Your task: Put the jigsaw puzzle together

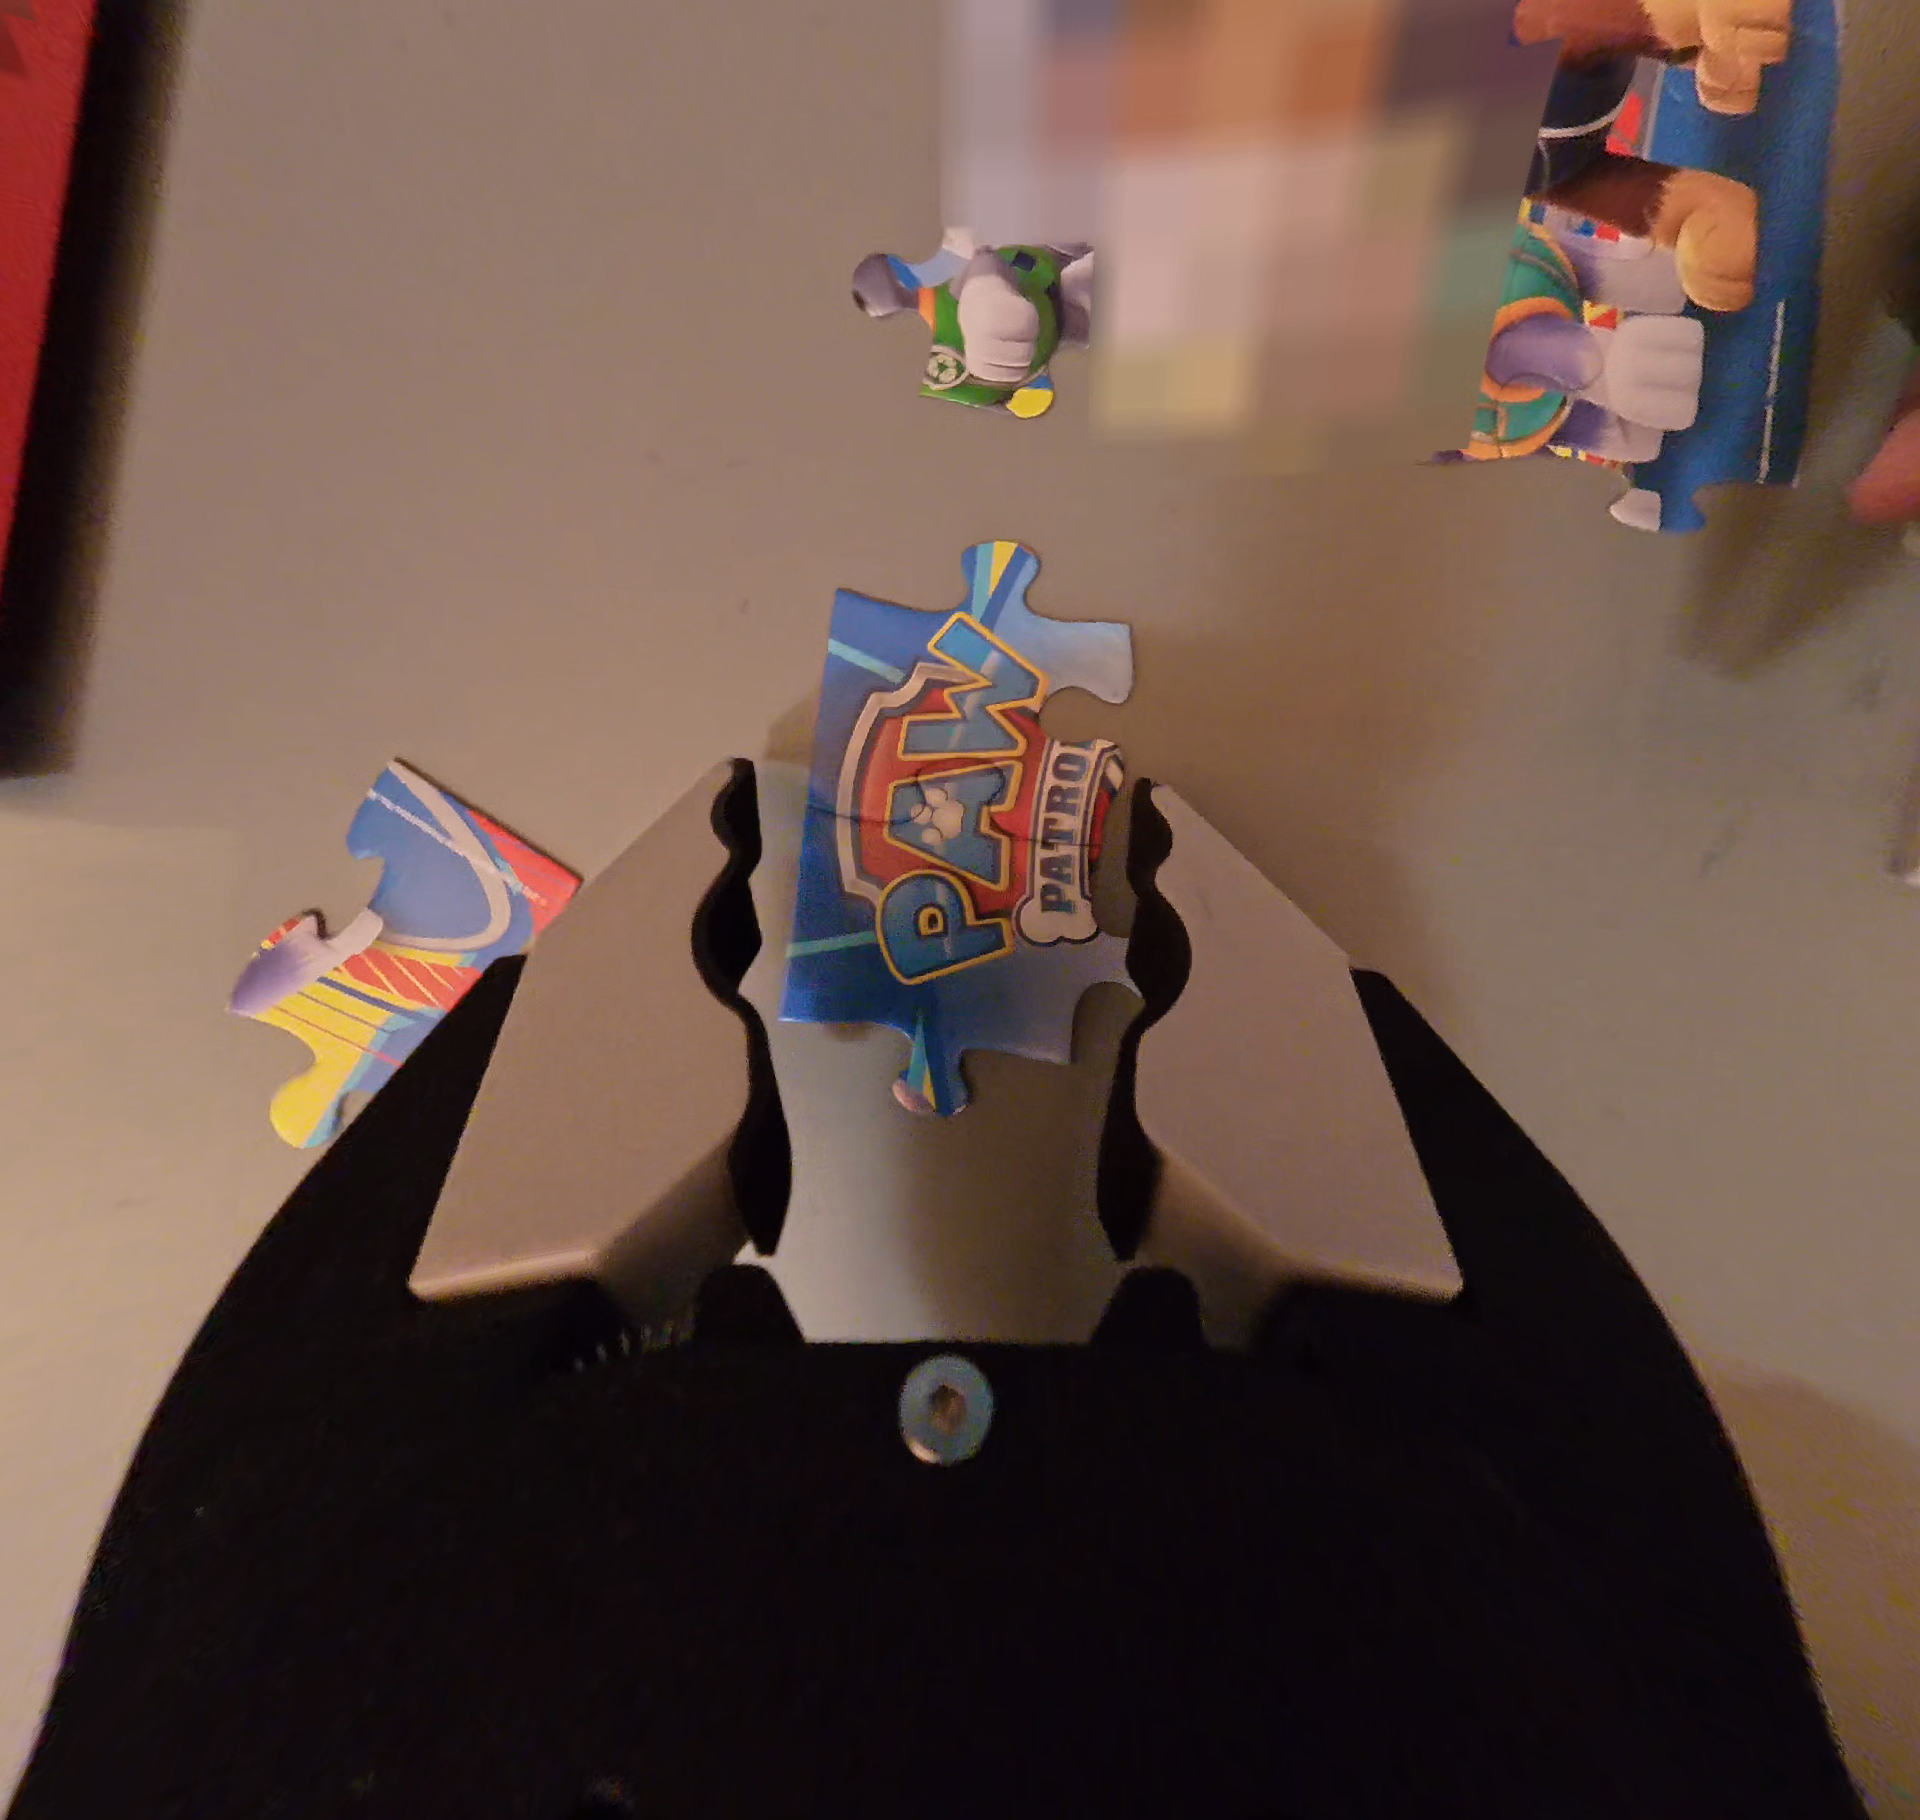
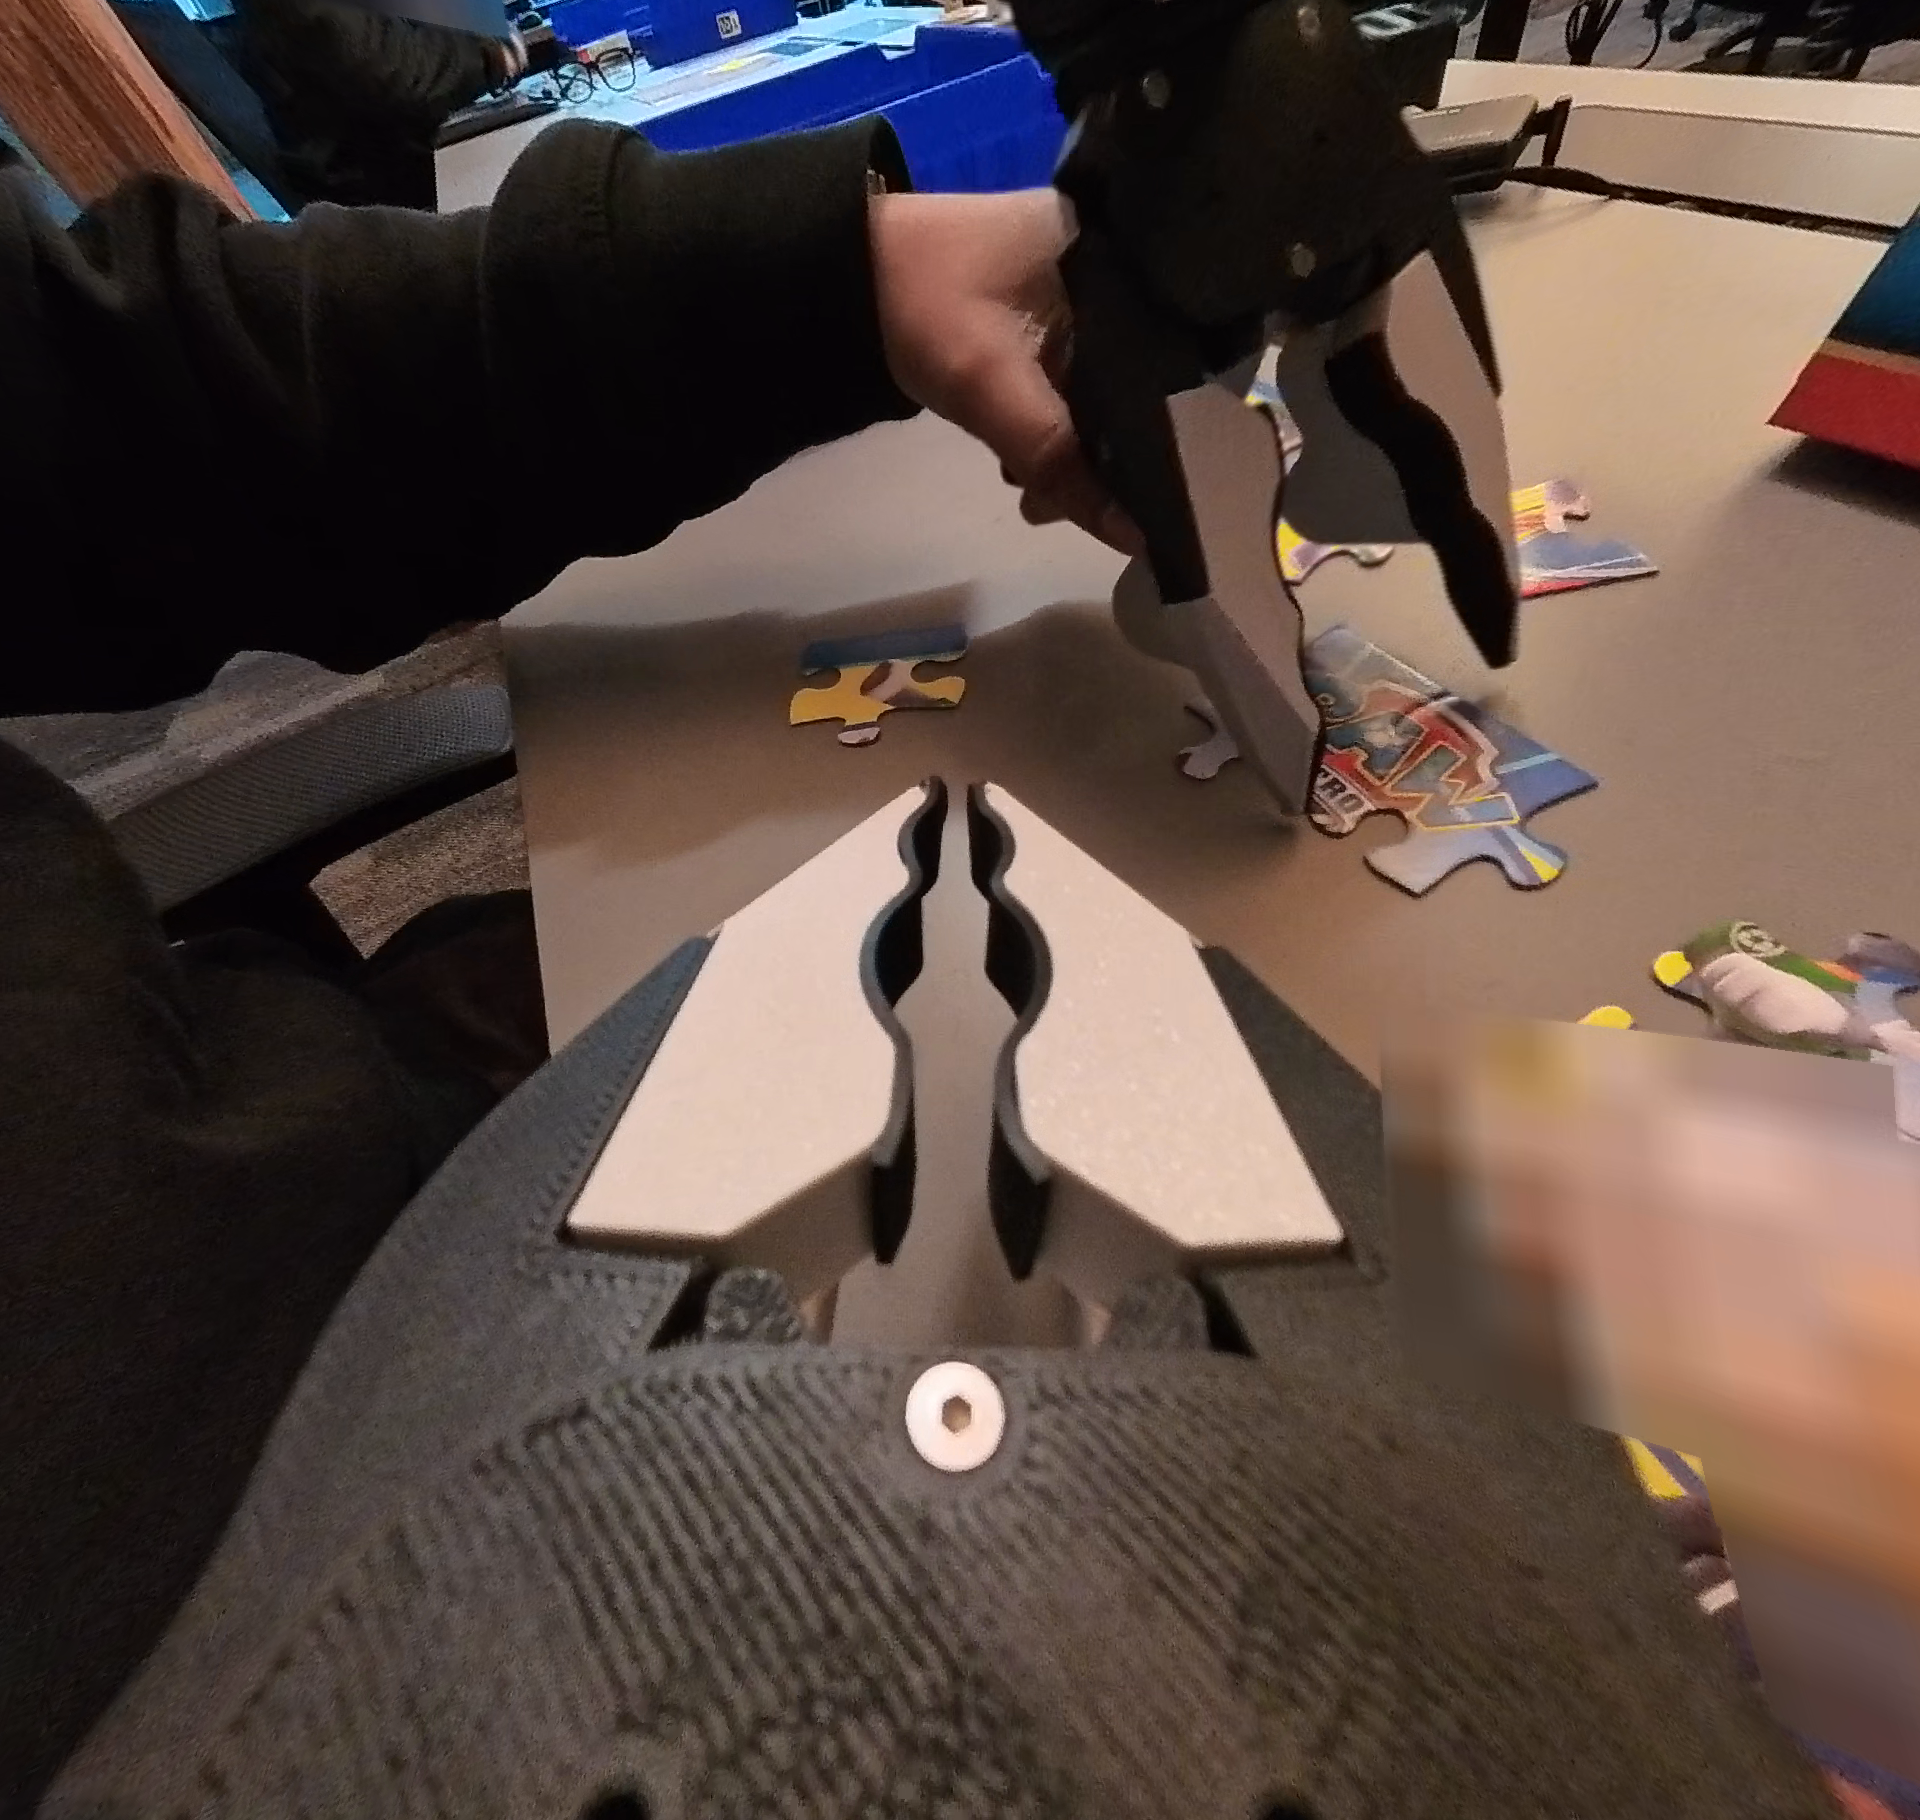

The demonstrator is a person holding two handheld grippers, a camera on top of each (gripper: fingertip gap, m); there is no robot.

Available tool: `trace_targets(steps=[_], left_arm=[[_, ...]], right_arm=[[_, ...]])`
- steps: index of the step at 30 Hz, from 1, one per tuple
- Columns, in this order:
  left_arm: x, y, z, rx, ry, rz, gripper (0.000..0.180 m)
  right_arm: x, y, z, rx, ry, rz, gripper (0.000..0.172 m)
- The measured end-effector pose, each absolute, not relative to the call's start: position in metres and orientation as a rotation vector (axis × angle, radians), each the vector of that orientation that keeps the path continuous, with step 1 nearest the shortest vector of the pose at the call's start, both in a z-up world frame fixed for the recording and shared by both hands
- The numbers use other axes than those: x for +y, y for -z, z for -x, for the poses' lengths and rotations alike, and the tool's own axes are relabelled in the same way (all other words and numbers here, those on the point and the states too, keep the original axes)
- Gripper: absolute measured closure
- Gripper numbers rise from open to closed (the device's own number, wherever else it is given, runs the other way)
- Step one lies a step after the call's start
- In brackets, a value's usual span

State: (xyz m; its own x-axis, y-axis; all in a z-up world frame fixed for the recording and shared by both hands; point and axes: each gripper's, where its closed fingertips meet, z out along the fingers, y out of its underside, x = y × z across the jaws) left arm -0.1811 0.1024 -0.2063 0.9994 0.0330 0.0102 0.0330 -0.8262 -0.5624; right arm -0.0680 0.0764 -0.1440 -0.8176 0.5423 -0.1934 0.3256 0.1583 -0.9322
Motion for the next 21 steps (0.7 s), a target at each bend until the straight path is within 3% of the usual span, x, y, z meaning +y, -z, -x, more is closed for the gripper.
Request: trace_targets(steps=[3,6,21], left_arm=[[0.1020,0.2118,0.1821,-0.096,0.052,2.557,0.108],[0.1027,0.2110,0.1845,-0.106,0.042,2.567,0.124],[0.1046,0.2085,0.1777,-0.046,0.006,2.583,0.124]], right_arm=[[0.0759,0.1454,0.0682,-2.249,-1.715,0.854,0.169],[0.0756,0.1460,0.0682,-2.249,-1.703,0.850,0.169],[0.0753,0.1460,0.0678,-2.248,-1.698,0.843,0.169]])
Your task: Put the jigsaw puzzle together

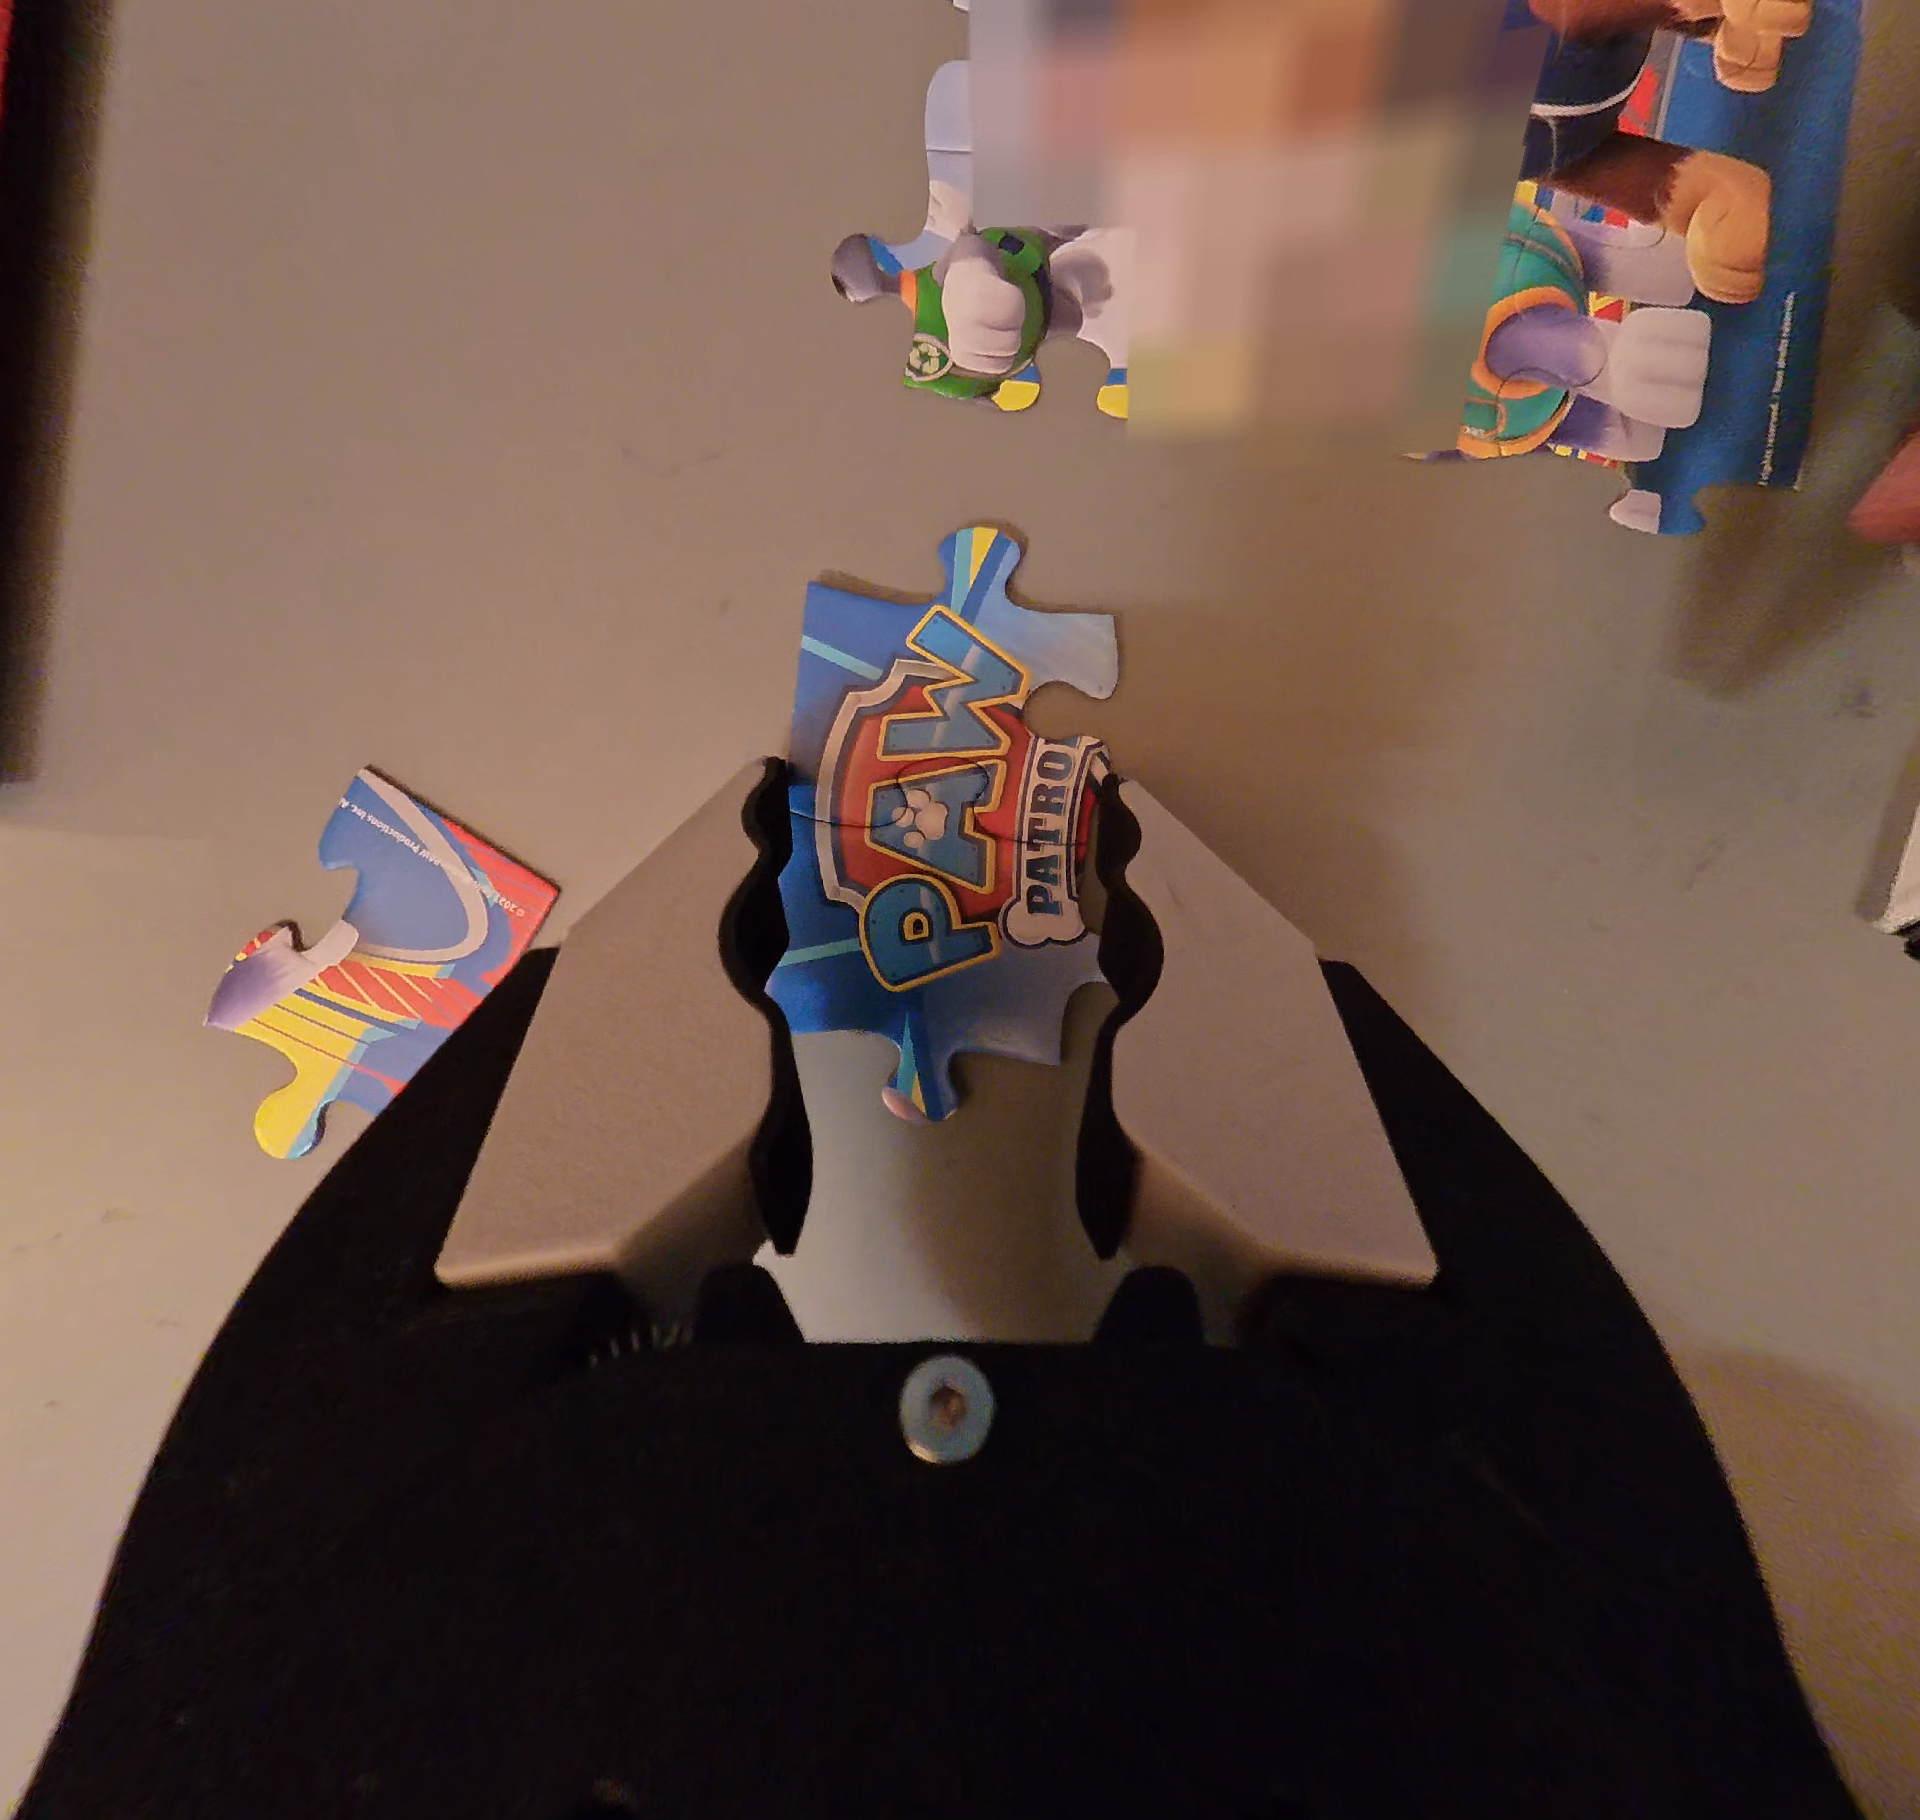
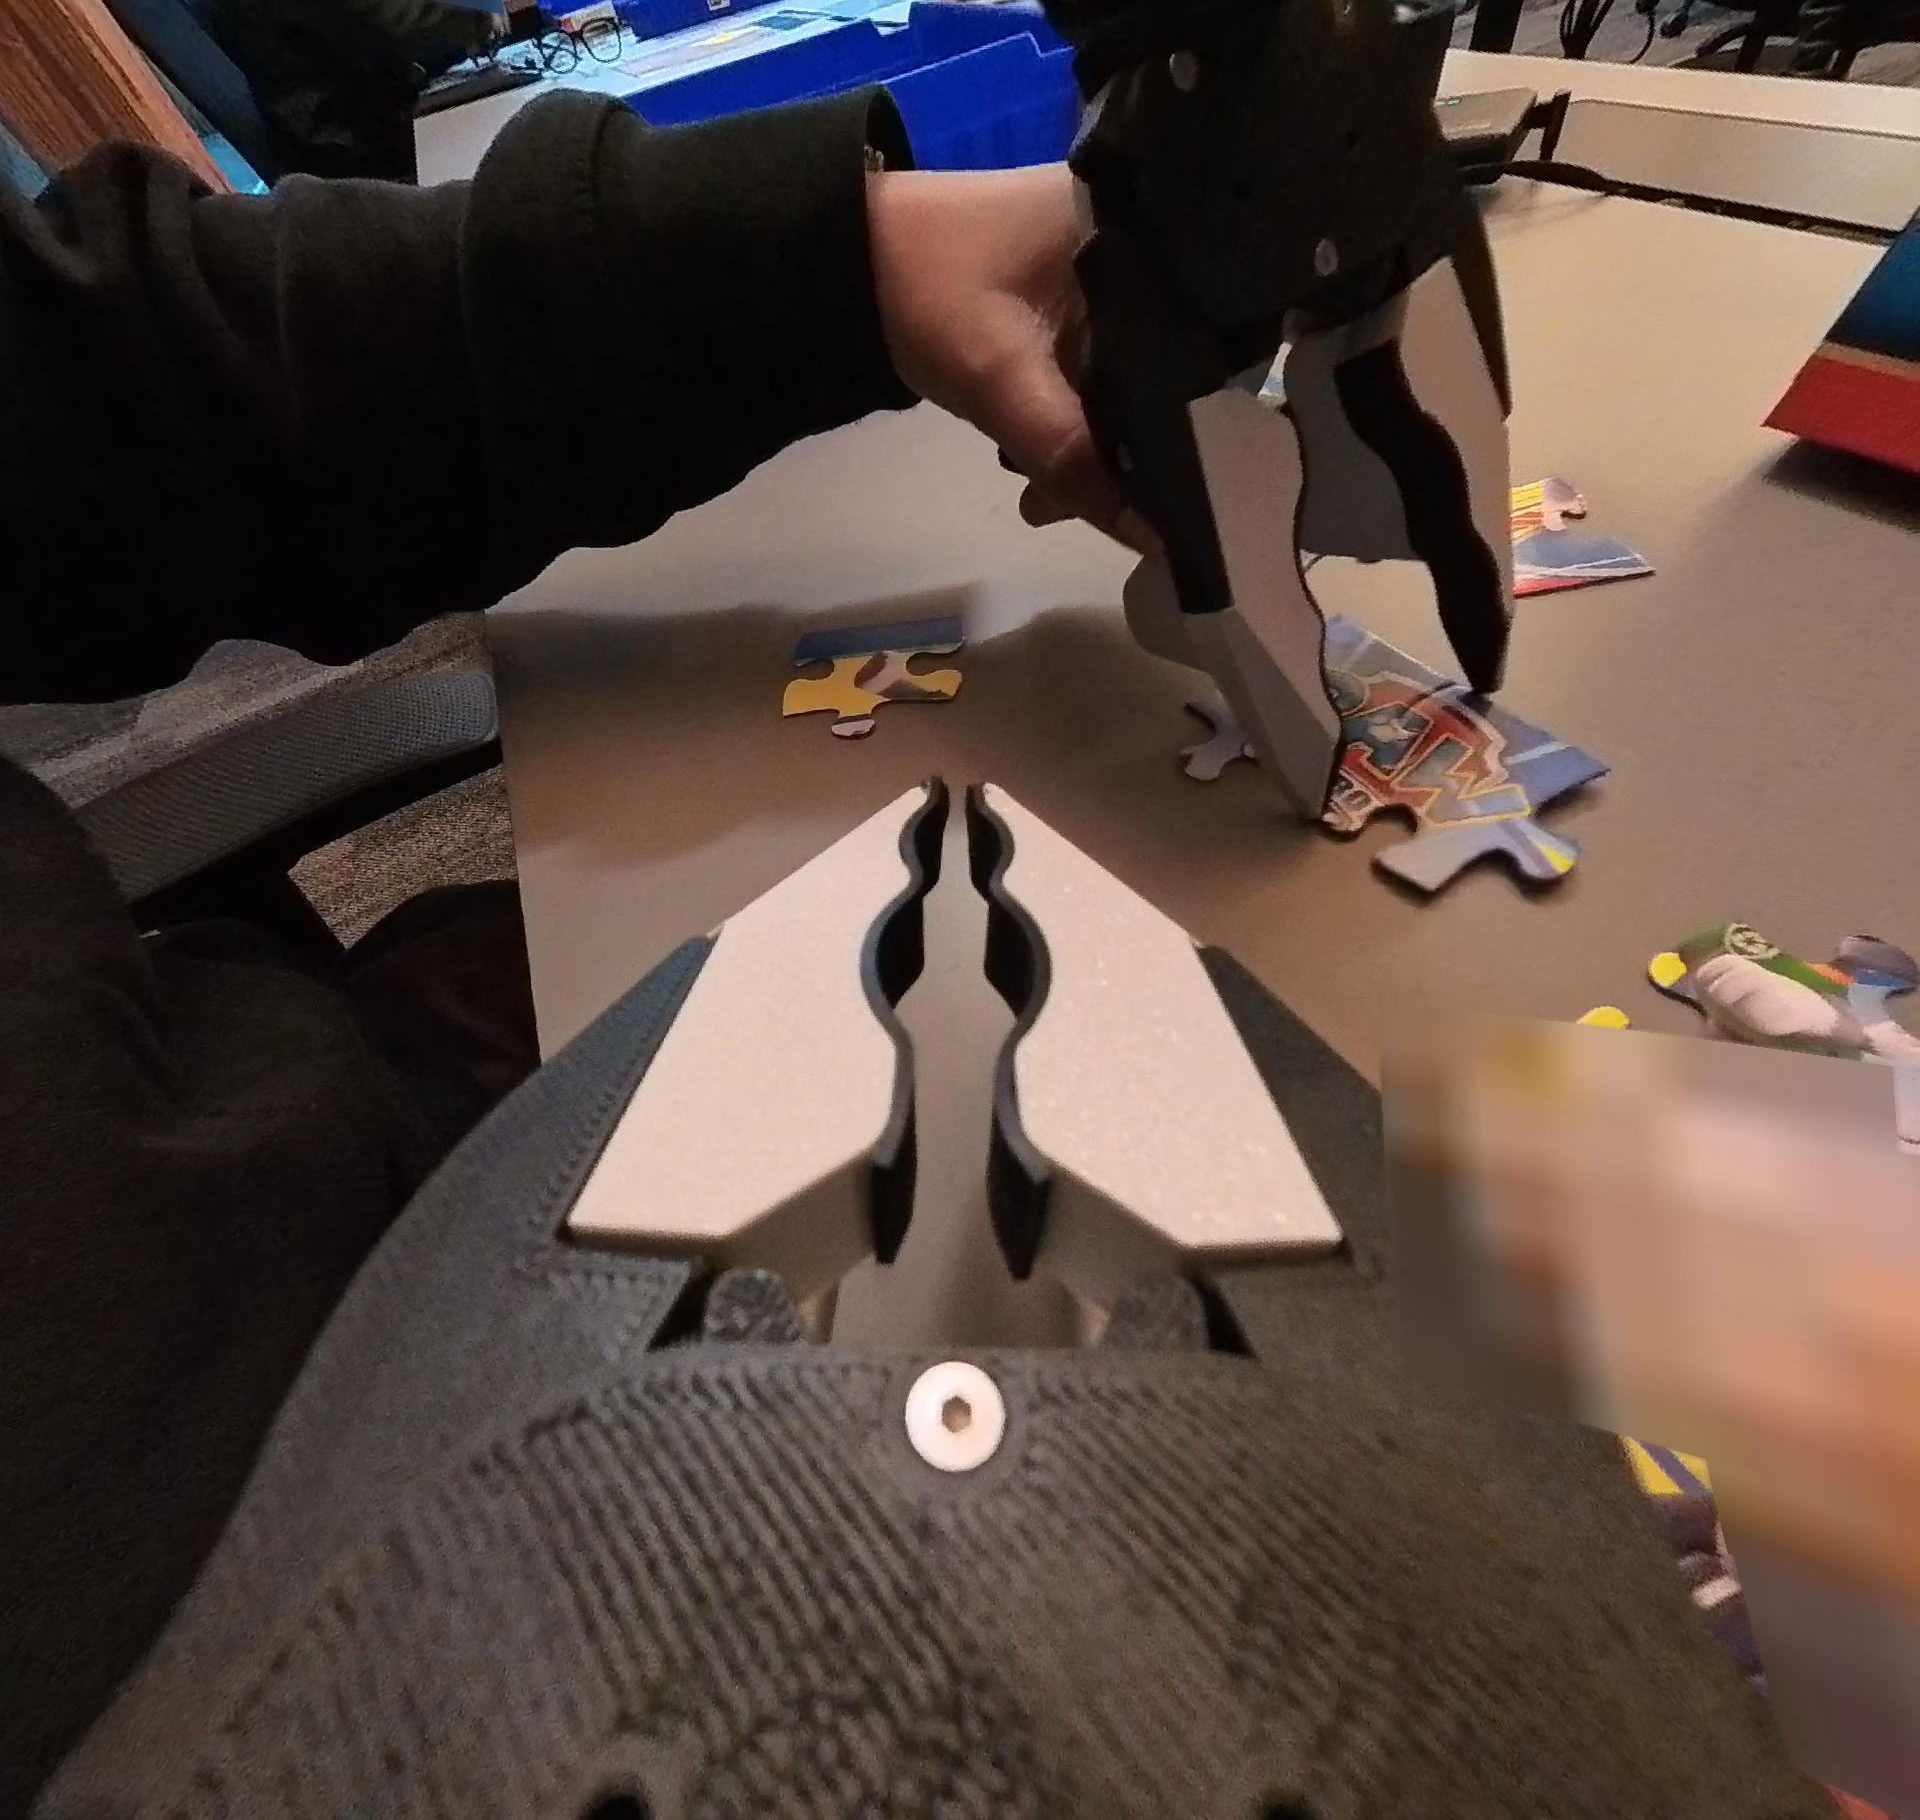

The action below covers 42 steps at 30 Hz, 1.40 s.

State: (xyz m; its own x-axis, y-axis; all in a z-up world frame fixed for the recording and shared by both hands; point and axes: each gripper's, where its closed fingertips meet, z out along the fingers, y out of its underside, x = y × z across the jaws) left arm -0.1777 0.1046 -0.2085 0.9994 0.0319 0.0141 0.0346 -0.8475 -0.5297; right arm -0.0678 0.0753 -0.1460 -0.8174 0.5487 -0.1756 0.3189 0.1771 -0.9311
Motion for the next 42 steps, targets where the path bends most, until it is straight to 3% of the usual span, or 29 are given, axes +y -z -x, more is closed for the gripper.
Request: trace_targets(steps=[10,15,18,42], left_arm=[[0.133,0.182,0.190,-0.067,0.014,2.472,0.131],[0.136,0.199,0.175,-0.001,0.130,2.571,0.107],[0.135,0.208,0.172,0.010,0.117,2.598,0.102],[0.121,0.211,0.176,-0.014,0.065,2.599,0.123]], right_arm=[[0.073,0.149,0.068,-2.267,-1.663,0.833,0.169],[0.073,0.148,0.067,-2.261,-1.661,0.818,0.169],[0.073,0.148,0.067,-2.258,-1.669,0.817,0.169],[0.074,0.146,0.067,-2.263,-1.708,0.832,0.169]])
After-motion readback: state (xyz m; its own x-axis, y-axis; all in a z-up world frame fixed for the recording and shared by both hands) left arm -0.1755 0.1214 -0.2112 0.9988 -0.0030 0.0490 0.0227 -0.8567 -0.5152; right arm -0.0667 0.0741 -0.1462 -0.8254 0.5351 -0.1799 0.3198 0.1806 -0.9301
